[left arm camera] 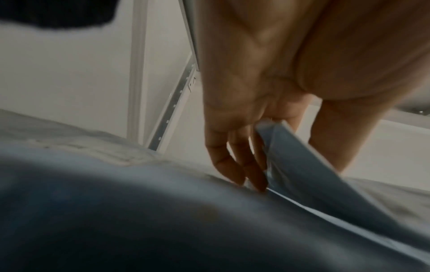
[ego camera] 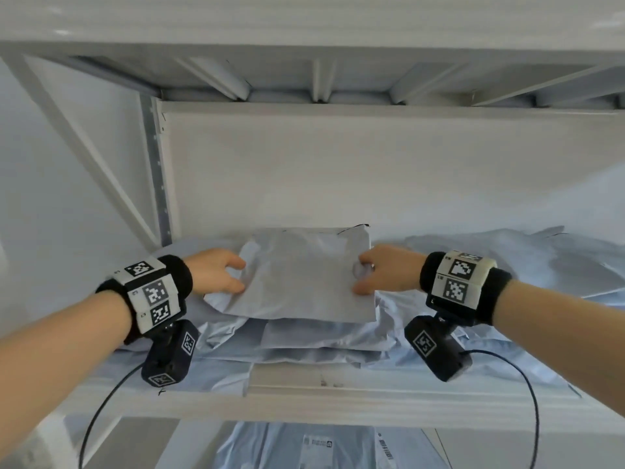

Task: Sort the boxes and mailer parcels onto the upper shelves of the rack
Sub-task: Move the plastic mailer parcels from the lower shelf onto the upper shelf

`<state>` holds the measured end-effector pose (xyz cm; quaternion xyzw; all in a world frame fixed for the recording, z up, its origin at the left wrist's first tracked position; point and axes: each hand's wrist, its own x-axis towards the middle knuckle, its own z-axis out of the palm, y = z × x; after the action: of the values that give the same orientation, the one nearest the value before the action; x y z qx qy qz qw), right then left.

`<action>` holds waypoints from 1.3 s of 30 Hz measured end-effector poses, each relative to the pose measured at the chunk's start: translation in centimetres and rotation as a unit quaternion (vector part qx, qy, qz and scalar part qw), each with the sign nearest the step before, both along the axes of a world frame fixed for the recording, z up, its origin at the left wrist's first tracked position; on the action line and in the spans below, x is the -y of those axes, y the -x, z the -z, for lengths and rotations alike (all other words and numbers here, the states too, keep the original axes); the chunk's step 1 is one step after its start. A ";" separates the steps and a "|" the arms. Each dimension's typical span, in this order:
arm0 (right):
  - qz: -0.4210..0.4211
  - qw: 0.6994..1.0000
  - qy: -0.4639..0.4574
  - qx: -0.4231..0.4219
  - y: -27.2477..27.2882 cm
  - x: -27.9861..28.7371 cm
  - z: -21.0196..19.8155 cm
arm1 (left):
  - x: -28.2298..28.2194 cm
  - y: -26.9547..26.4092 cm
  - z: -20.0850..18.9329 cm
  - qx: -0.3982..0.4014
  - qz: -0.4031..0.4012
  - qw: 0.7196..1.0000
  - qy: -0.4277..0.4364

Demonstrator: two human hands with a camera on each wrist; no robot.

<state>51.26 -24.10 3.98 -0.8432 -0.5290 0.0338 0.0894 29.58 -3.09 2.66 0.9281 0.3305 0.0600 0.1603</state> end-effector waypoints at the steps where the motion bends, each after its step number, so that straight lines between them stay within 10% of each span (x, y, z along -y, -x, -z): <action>1: -0.005 1.000 0.018 0.004 -0.3 -0.4 0.0 | 0.0 -0.1 0.2 -0.017 0.000 1.000 0.000; 20: 0.040 0.963 0.196 0.180 1.3 -0.6 2.0 | 0.6 -0.6 1.4 -0.134 0.055 0.982 -0.119; 30: -0.034 0.955 0.033 0.292 6.7 4.0 -1.3 | 7.6 2.7 2.1 0.247 0.234 0.940 -0.008; 39: -0.169 0.929 -0.197 0.265 14.7 8.9 2.4 | 14.4 3.8 15.0 0.208 0.360 0.902 0.119</action>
<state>36.57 -33.00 1.57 -0.6851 -0.6638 -0.2818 0.1033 25.76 -17.47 -12.38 0.9242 -0.0623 0.1500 0.3455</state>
